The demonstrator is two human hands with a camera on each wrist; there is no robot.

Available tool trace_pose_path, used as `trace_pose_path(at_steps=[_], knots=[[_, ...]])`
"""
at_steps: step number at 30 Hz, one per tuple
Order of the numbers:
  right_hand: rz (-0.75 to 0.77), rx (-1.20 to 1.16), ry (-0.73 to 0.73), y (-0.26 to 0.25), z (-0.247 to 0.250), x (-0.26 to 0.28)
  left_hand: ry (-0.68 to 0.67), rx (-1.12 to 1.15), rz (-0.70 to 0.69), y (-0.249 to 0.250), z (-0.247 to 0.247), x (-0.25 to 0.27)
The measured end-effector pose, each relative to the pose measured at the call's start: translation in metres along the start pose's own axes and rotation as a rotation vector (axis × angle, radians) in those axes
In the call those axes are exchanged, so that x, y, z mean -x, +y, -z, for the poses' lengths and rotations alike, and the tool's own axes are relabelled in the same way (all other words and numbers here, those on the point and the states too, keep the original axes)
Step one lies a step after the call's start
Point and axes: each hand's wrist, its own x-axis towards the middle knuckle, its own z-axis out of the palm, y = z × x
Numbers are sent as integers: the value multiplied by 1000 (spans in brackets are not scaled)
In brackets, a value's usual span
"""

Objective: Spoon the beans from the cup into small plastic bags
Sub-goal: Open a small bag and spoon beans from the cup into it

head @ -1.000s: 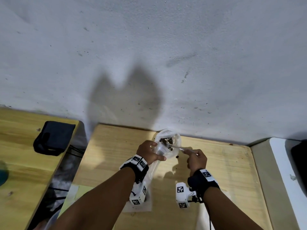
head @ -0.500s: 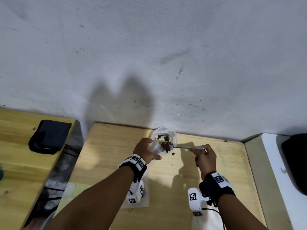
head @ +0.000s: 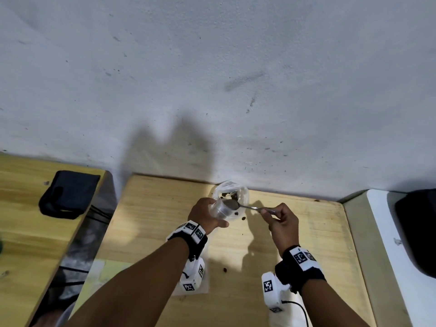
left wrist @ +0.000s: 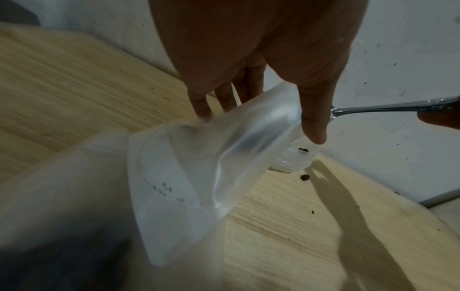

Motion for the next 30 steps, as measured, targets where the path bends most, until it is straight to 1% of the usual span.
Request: trace_pose_path(at_steps=[3,5,9,12,14,16,19,23,26,30], knots=[[2,24,113,-2,-1,-6,-5,10,9,-1,2,0],[22,88,148,-5,-6,-8,-4,19,16,-2,3,1],[71,232,138,-2,-22,-13,-9,30,6,-2,5,1],[38,278,140,3,-34,-14,-22,38,-13,-2,5,1],[24,268,156,5,-40,-11,-27,59,-14,0,6,1],[-5,252,177,6,-43,-7,-26,126,10,3,8,0],[-73,236,190,7,-44,-2,-10,309,79,6,14,-4],[-98,207,150,9,-48,-2,-50,459,138,10,16,-4],[-148,198,91,9,-52,-6,-85,477,145,11,15,-3],[-328,132,77,13,-52,-17,-90,362,122,10,17,-6]])
